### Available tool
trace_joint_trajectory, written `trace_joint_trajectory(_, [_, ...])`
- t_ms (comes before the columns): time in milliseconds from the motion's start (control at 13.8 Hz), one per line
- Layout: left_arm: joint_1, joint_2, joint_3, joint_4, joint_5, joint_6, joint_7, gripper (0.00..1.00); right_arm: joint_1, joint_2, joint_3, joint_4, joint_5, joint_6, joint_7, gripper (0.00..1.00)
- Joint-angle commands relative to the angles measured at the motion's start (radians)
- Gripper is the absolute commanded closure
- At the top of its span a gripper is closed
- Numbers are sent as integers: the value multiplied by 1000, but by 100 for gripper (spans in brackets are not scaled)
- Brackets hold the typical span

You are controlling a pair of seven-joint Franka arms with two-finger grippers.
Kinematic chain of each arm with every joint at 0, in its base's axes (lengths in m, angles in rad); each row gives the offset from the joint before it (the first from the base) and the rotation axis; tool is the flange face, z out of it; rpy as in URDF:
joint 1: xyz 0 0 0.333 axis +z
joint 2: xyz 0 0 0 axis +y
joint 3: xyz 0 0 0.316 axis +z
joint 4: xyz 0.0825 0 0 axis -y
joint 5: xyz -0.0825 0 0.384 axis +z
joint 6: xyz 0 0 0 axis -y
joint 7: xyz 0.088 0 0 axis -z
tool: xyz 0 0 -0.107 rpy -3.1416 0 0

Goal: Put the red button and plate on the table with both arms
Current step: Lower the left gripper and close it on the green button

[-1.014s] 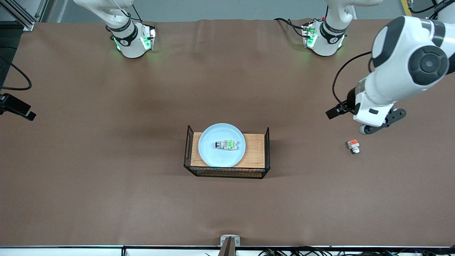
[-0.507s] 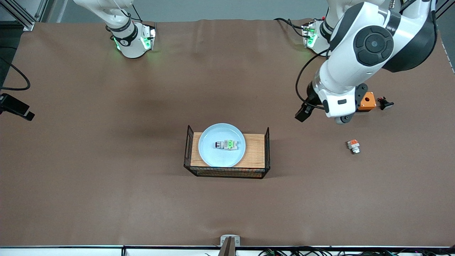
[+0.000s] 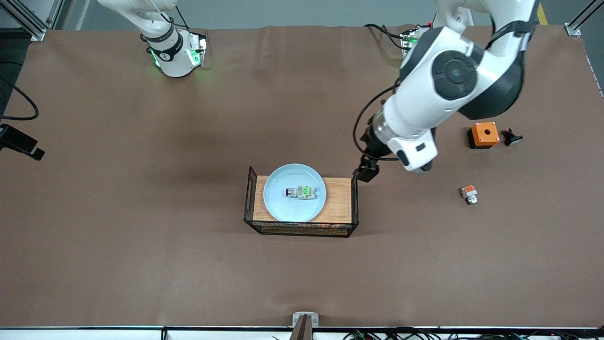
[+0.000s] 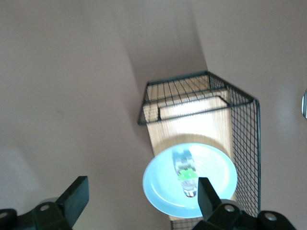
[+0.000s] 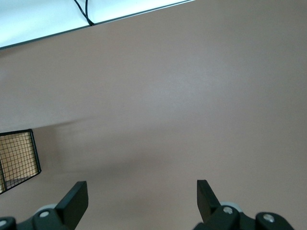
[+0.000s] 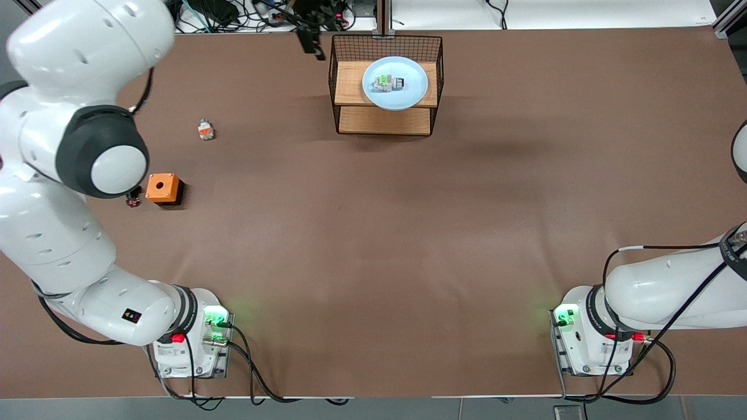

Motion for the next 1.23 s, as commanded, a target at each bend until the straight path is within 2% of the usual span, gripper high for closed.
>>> trace_joint_trajectory(0, [-34, 53, 7, 39, -15, 89, -96, 0, -14, -3, 9, 5, 3, -1, -7, 0])
trace_joint_trajectory(217, [-59, 131, 13, 102, -13, 158, -180, 0, -14, -3, 9, 5, 3, 0, -7, 0])
trace_joint_trajectory(434, [-70, 191, 18, 105, -10, 256, -246, 0, -14, -3, 9, 5, 3, 0, -7, 0])
trace_joint_trajectory(579, [-112, 226, 61, 105, -7, 308, -290, 0, -14, -3, 9, 3, 3, 0, -7, 0])
trace_joint_trajectory(797, [-229, 274, 186, 106, -7, 351, -352, 0, -14, -3, 9, 3, 3, 0, -7, 0])
trace_joint_trajectory(1159, [-257, 283, 187, 105, -7, 350, -341, 0, -14, -1, 9, 3, 3, 0, -7, 0])
